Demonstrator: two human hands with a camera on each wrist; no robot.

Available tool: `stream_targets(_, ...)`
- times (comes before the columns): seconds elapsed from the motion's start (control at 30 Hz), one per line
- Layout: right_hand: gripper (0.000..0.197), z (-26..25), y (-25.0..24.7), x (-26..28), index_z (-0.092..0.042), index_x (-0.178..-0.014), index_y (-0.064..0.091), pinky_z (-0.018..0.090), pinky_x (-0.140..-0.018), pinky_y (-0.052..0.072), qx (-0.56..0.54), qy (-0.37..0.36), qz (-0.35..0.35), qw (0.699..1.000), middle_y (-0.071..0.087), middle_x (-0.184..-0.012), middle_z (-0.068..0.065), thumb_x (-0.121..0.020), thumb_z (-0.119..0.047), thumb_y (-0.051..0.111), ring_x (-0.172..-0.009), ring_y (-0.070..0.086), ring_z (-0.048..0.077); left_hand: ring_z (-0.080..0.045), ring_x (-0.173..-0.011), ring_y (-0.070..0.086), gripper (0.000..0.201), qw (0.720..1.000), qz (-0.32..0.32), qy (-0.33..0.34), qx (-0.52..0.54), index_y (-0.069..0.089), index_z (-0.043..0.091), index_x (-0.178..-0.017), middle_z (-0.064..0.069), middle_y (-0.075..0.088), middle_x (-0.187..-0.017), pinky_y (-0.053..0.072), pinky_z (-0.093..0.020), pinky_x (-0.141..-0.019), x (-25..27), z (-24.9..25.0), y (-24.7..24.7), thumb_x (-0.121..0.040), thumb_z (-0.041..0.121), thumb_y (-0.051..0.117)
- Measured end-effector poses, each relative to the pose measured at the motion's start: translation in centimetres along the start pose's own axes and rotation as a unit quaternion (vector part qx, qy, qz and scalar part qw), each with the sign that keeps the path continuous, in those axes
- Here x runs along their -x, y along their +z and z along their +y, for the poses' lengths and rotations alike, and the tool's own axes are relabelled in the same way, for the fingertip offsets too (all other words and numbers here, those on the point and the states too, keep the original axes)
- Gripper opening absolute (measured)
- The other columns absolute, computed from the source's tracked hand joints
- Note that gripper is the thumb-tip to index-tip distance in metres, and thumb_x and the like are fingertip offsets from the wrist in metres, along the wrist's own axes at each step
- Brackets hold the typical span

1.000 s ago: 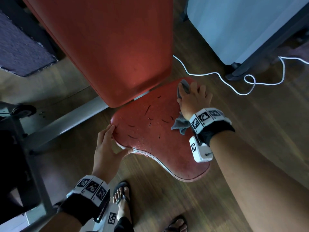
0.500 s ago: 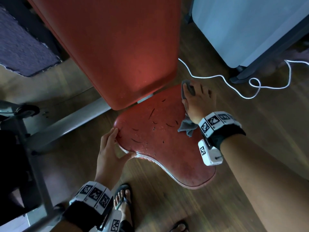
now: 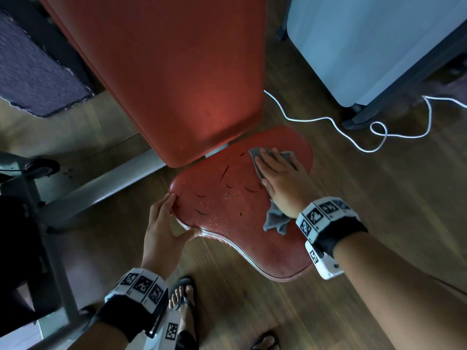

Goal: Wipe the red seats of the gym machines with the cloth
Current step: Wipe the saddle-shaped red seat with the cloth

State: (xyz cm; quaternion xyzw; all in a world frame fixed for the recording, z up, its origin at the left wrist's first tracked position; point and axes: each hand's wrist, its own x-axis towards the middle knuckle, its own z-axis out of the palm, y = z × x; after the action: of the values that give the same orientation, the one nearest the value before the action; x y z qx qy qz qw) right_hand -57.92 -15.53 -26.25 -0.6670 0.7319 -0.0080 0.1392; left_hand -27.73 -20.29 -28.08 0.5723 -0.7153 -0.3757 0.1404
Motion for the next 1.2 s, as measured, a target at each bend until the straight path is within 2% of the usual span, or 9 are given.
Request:
stream_targets(0.07,0.051,-0.4,0.5,1.7,-0.012,-0.145,0.041,0.053,-0.115,0.024,-0.004,0.023,0.017,1.0,0.034,-0.154,0.005,-0.096,-0.024,0.045,-0.143,0.029,0.027,-0.013,-0.122,0.053,0.101,1.0,-0.001,0.003,0.0,0.042,0.016,-0.144,0.014,0.04,-0.138,0.046,-0.043,-0.105,0.0,0.0,0.0,-0.056,0.027,0.092)
stream_targets(0.23,0.053,-2.1,1.4,5.0,-0.015,-0.143,0.045,0.051,-0.114,0.026,-0.02,0.083,0.032,0.996,0.04,-0.151,0.004,-0.097,-0.031,0.025,-0.14,0.035,0.026,-0.013,-0.121,0.053,0.101,1.0,0.0,-0.002,-0.016,0.042,0.02,-0.143,0.016,0.04,-0.139,0.047,-0.042,-0.103,0.1,0.1,-0.1,-0.056,0.03,0.092)
stream_targets(0.33,0.051,-3.6,1.8,6.5,-0.013,-0.141,0.047,0.051,-0.112,0.028,-0.027,0.121,0.046,0.991,0.041,-0.149,0.006,-0.097,-0.029,0.027,-0.136,0.038,0.028,-0.013,-0.122,0.053,0.101,1.0,0.001,-0.01,-0.021,0.041,0.021,-0.143,0.015,0.04,-0.138,0.047,-0.042,-0.103,0.1,-0.1,-0.1,-0.056,0.032,0.092)
stream_targets(0.63,0.053,-8.2,2.3,12.1,-0.017,-0.148,0.036,0.053,-0.115,0.022,-0.039,0.214,0.069,0.974,0.03,-0.156,0.004,-0.097,-0.031,0.033,-0.144,0.024,0.028,-0.013,-0.119,0.054,0.102,0.999,-0.007,-0.022,-0.031,0.038,0.02,-0.145,0.015,0.039,-0.137,0.047,-0.042,-0.103,0.0,0.3,-0.2,-0.059,0.03,0.092)
stream_targets(0.77,0.051,-8.9,3.1,13.9,-0.019,-0.147,0.038,0.054,-0.115,0.02,-0.031,0.229,0.094,0.968,0.031,-0.156,0.004,-0.098,-0.034,0.039,-0.145,0.023,0.031,-0.001,-0.113,0.046,0.1,0.999,-0.007,-0.019,-0.038,0.038,0.019,-0.145,0.011,0.039,-0.139,0.039,-0.025,-0.101,0.1,0.7,-0.3,-0.061,0.027,0.091)
stream_targets(0.83,0.049,-8.9,3.5,14.3,-0.02,-0.144,0.044,0.053,-0.114,0.023,-0.039,0.243,0.123,0.961,0.036,-0.153,0.004,-0.097,-0.035,0.042,-0.142,0.028,0.033,-0.005,-0.113,0.05,0.101,0.999,-0.012,-0.017,-0.035,0.038,0.018,-0.146,0.01,0.039,-0.14,0.039,-0.025,-0.099,0.0,0.7,-0.3,-0.061,0.027,0.091)
stream_targets(0.93,0.046,-8.9,4.3,14.5,-0.021,-0.139,0.051,0.053,-0.105,0.035,-0.081,0.299,0.183,0.933,0.04,-0.151,0.002,-0.095,-0.034,0.047,-0.137,0.034,0.034,-0.013,-0.116,0.055,0.102,0.999,-0.013,-0.007,-0.033,0.038,0.018,-0.146,0.009,0.039,-0.14,0.045,-0.036,-0.104,-0.1,0.2,-0.3,-0.06,0.028,0.091)
stream_targets(1.07,0.045,-9.1,6.1,15.1,-0.015,-0.138,0.052,0.051,-0.1,0.043,-0.22,0.35,0.306,0.858,0.042,-0.147,0.01,-0.094,-0.026,0.049,-0.131,0.043,0.034,-0.016,-0.116,0.056,0.102,0.999,-0.024,-0.004,-0.036,0.037,0.017,-0.147,0.006,0.039,-0.14,0.046,-0.04,-0.104,-0.1,0.0,-0.2,-0.062,0.028,0.09)
stream_targets(1.2,0.049,-11.2,7.1,16.4,-0.011,-0.145,0.041,0.029,-0.104,0.042,-0.331,0.387,0.375,0.775,0.042,-0.146,0.01,-0.097,-0.022,0.046,-0.131,0.046,0.021,-0.016,-0.114,0.058,0.103,0.999,-0.028,0.003,-0.033,0.036,0.015,-0.147,0.004,0.039,-0.139,0.048,-0.042,-0.103,-0.3,-0.1,-0.2,-0.061,0.028,0.09)
